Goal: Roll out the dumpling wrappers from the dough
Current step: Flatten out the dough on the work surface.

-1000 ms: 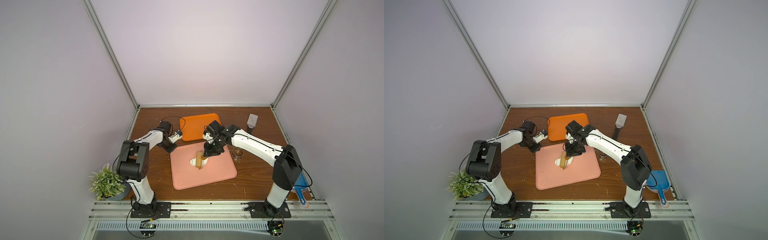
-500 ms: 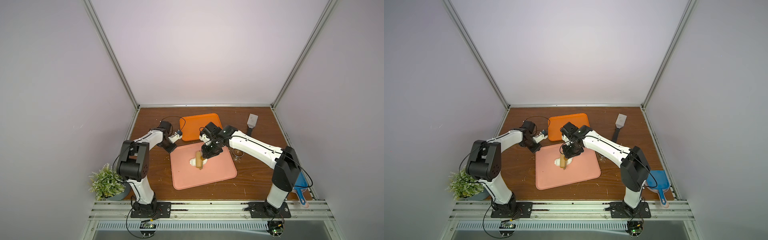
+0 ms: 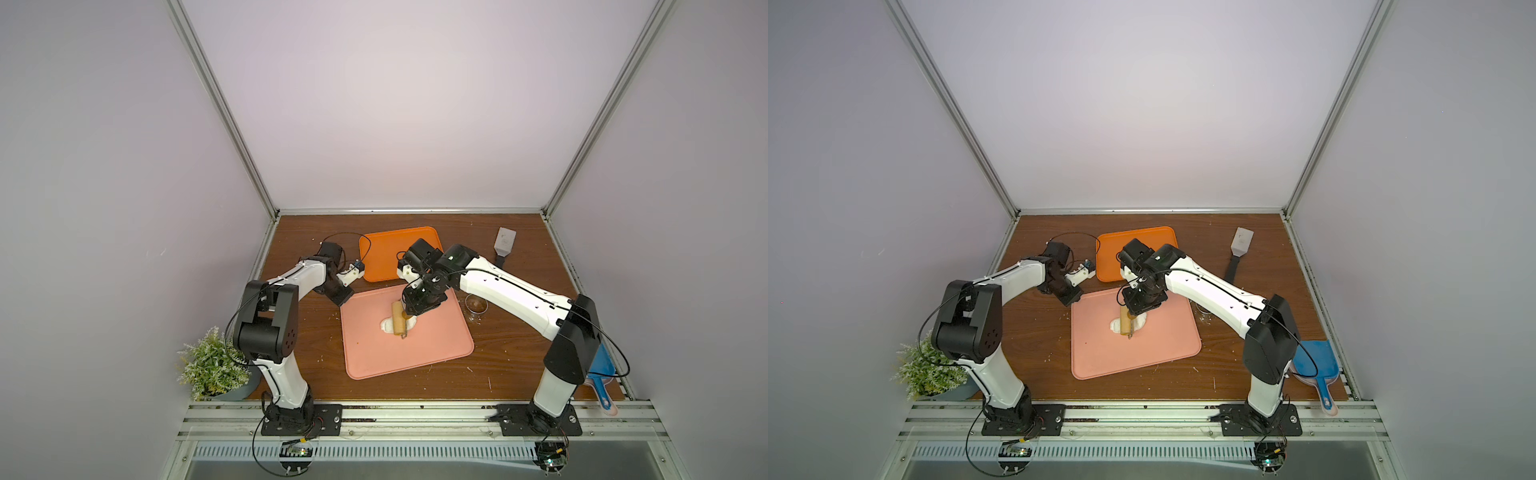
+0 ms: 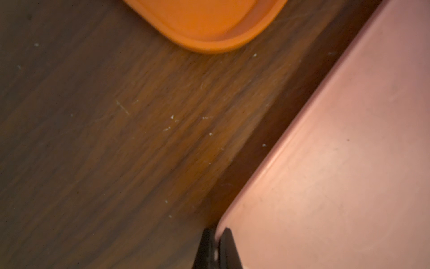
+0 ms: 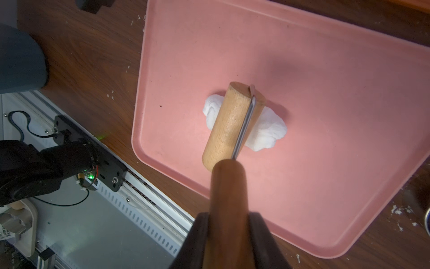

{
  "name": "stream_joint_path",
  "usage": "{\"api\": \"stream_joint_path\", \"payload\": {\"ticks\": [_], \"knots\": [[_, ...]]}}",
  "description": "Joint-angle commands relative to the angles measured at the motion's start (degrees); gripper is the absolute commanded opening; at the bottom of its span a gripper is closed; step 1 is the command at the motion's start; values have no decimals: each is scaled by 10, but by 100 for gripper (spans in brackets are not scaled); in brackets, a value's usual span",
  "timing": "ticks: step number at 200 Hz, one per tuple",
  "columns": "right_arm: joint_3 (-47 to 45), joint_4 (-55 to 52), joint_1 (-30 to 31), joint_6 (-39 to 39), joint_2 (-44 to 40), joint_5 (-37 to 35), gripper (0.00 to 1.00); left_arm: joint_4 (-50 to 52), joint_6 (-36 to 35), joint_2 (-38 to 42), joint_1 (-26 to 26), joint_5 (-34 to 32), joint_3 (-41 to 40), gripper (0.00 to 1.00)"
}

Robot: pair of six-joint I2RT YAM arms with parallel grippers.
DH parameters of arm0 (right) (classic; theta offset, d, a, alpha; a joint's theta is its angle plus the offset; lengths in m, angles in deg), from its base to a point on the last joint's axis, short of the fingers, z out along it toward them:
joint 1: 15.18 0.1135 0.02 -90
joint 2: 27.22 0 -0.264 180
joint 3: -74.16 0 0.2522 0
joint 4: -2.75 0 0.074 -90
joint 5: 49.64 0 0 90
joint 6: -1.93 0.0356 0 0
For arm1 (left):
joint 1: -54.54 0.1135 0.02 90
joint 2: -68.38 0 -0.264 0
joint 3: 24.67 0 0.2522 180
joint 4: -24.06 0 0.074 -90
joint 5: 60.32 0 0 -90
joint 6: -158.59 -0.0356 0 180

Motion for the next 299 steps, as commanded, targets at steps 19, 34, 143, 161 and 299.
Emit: {"api": "stream_joint_path", "payload": {"ticks": [19, 34, 143, 161, 299], "knots": [[30, 7, 6, -3, 30, 30, 0, -32, 1, -80, -23, -10, -45, 0], [40, 13, 10, -2, 45, 35, 0, -32, 1, -81, -23, -10, -44, 0], [9, 55, 27, 46, 154, 6, 0, -31, 1, -83, -23, -9, -44, 0], [-8, 79, 29, 60, 164, 13, 0, -31, 2, -84, -24, -9, -45, 0], [-75, 172, 26, 116, 169, -6, 0, -32, 2, -87, -23, -8, -44, 0]]}}
